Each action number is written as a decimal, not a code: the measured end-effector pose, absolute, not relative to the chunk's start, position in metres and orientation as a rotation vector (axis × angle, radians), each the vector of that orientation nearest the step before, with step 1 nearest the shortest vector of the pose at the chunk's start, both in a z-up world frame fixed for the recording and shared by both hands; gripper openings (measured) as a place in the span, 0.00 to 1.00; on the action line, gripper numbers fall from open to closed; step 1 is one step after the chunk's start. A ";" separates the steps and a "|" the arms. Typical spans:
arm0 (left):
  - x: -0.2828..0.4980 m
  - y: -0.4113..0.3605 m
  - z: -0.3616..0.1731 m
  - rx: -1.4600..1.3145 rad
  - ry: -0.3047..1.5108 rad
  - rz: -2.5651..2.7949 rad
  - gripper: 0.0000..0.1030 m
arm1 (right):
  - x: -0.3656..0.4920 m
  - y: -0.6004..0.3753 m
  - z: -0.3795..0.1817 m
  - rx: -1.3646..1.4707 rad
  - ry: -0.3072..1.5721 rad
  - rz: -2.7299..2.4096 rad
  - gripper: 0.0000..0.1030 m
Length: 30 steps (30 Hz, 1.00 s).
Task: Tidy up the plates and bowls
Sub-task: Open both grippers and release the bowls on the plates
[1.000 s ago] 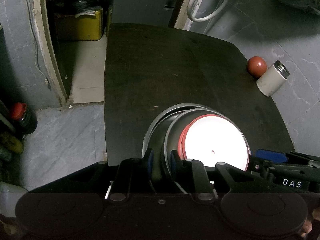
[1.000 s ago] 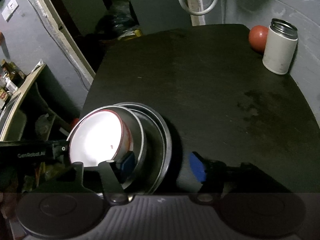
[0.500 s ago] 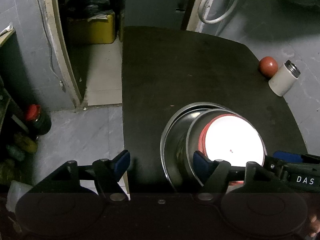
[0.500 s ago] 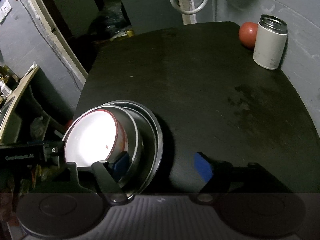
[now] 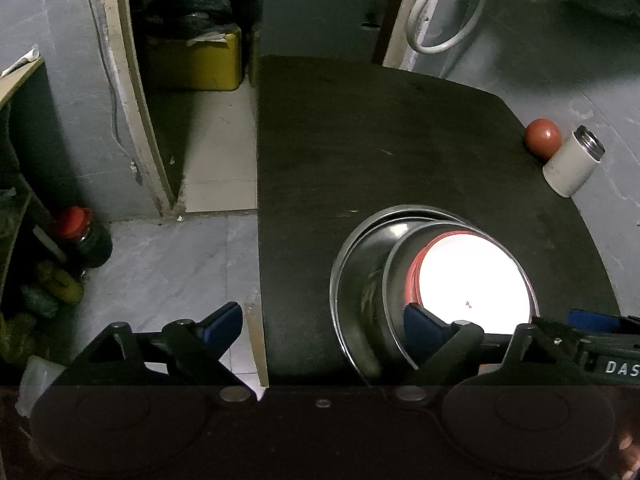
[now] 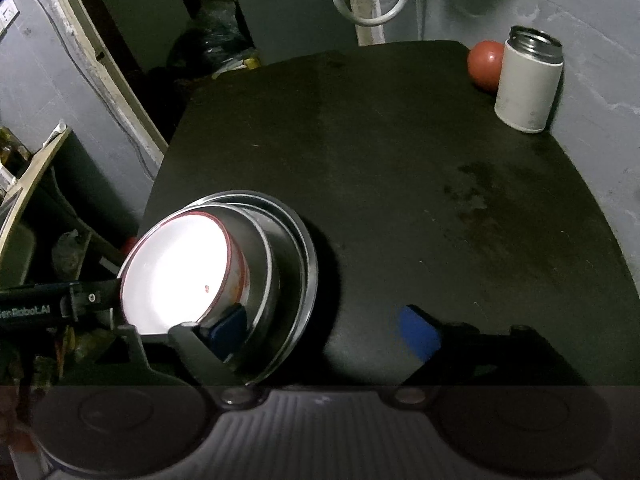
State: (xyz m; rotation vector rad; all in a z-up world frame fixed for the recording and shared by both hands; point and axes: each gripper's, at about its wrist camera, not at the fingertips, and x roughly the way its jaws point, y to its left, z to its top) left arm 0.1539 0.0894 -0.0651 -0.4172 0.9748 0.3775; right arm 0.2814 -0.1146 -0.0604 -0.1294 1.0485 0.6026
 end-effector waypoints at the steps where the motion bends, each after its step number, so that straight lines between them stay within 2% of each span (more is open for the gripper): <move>1: 0.153 0.089 -0.065 -0.418 0.975 0.379 0.86 | 0.281 -0.116 -0.059 -0.125 1.045 0.604 0.93; 10: 0.149 0.085 -0.059 -0.410 0.960 0.412 0.92 | 0.279 -0.124 -0.054 -0.110 1.021 0.618 0.98; 12: 0.147 0.084 -0.058 -0.414 0.955 0.420 0.99 | 0.279 -0.126 -0.053 -0.108 1.014 0.622 0.99; 30: 0.131 0.065 -0.045 -0.408 0.892 0.470 0.99 | 0.264 -0.145 -0.038 -0.087 0.938 0.710 1.00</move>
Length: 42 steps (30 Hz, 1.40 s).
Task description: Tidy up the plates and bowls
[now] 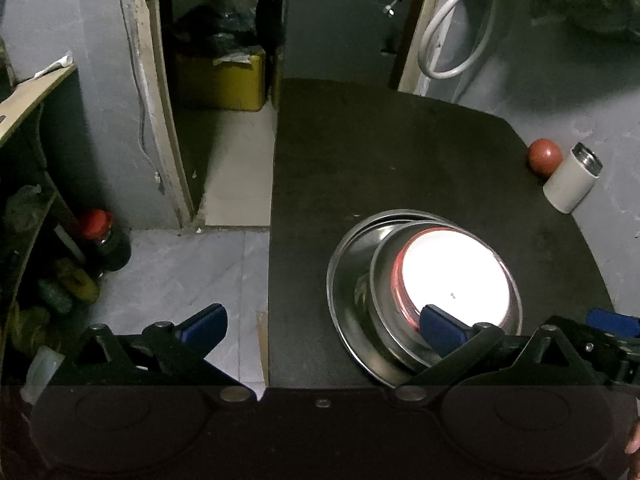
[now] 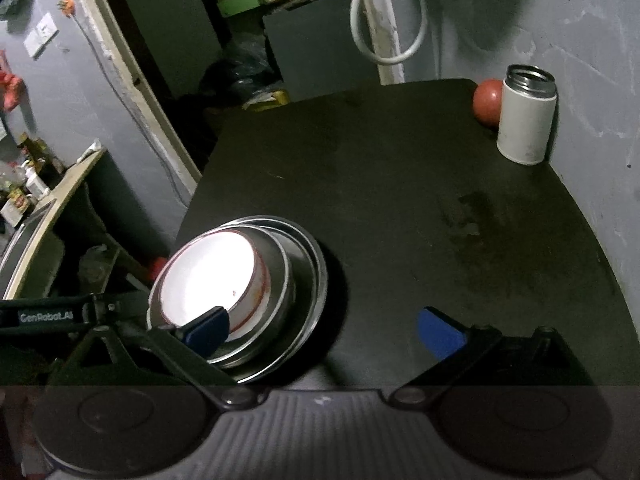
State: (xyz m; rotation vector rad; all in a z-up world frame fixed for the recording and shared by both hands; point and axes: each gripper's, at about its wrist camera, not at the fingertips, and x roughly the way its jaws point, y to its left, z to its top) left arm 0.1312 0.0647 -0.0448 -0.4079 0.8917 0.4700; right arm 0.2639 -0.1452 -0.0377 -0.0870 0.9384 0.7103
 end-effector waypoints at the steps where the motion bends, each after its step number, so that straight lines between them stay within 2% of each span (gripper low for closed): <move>1: 0.129 0.062 -0.044 -0.407 0.881 0.473 0.99 | 0.263 -0.146 -0.036 -0.087 0.932 0.718 1.00; 20: 0.059 0.026 -0.031 -0.329 0.677 0.371 0.99 | 0.198 -0.177 -0.012 -0.024 0.769 0.709 1.00; 42: -0.061 0.015 -0.023 -0.246 0.617 0.212 0.99 | 0.043 -0.223 -0.002 0.053 0.677 0.426 1.00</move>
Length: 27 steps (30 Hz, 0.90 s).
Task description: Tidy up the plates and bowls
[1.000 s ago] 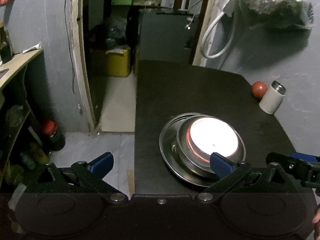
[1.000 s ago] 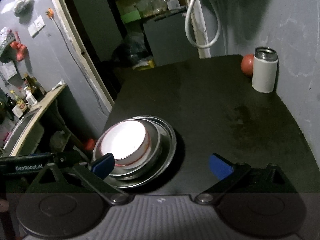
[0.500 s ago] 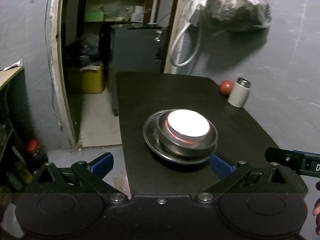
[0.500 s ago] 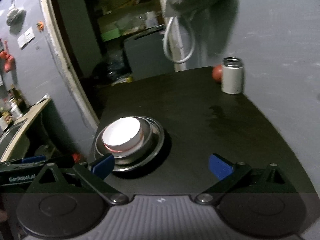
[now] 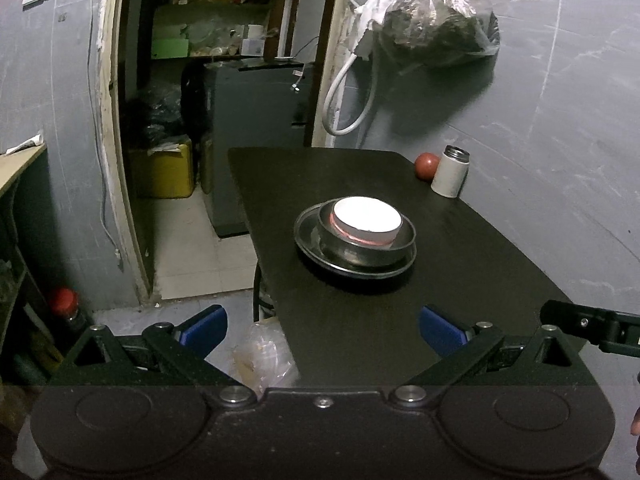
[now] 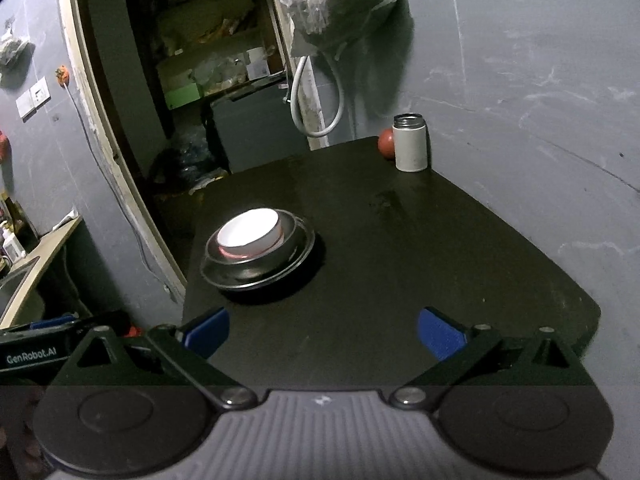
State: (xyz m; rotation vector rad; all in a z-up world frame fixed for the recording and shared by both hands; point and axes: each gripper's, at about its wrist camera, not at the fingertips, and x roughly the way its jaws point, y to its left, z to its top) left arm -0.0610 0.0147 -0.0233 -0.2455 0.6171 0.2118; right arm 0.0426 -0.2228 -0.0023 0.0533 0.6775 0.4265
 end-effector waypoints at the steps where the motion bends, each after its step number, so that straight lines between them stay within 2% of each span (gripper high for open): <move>1: -0.064 0.015 -0.023 -0.246 0.617 0.209 0.99 | 0.038 -0.223 -0.002 0.055 0.677 0.423 1.00; 12: -0.087 0.010 -0.027 -0.246 0.617 0.192 0.99 | -0.001 -0.227 -0.005 0.056 0.678 0.404 1.00; 27: -0.093 0.005 -0.032 -0.242 0.628 0.181 0.99 | -0.012 -0.229 -0.007 0.039 0.694 0.405 1.00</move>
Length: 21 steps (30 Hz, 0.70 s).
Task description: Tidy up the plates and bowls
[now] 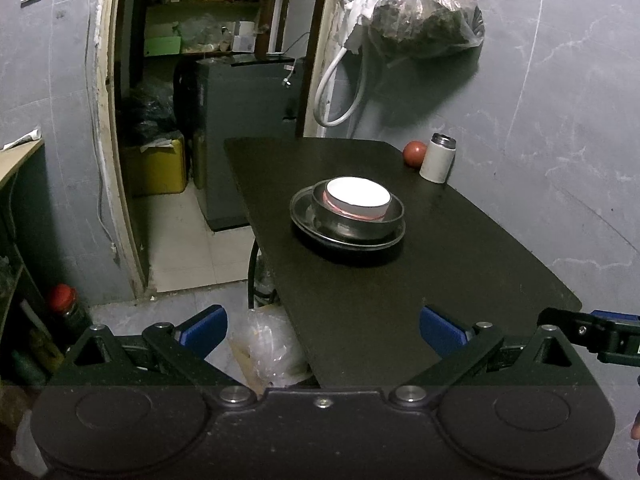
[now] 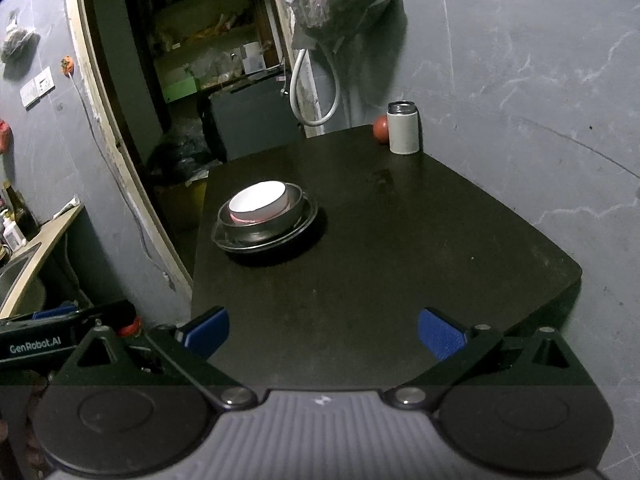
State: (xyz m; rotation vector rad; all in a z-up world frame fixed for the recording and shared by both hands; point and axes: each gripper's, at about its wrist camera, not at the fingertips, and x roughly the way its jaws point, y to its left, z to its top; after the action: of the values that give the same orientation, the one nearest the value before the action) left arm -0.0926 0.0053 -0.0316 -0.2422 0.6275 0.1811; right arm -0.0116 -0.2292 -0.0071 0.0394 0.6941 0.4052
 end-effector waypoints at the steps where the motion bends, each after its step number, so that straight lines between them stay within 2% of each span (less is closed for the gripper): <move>1: -0.093 0.006 -0.032 -0.242 0.628 0.180 0.99 | -0.012 -0.229 -0.007 0.039 0.696 0.405 1.00; 21: -0.091 0.012 -0.036 -0.256 0.638 0.180 0.99 | -0.013 -0.225 -0.008 0.031 0.700 0.395 1.00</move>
State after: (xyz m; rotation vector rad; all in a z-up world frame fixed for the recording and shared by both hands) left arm -0.0905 0.0122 -0.0364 -0.2561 0.6381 0.1797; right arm -0.0133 -0.2247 -0.0084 0.0310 0.7003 0.3954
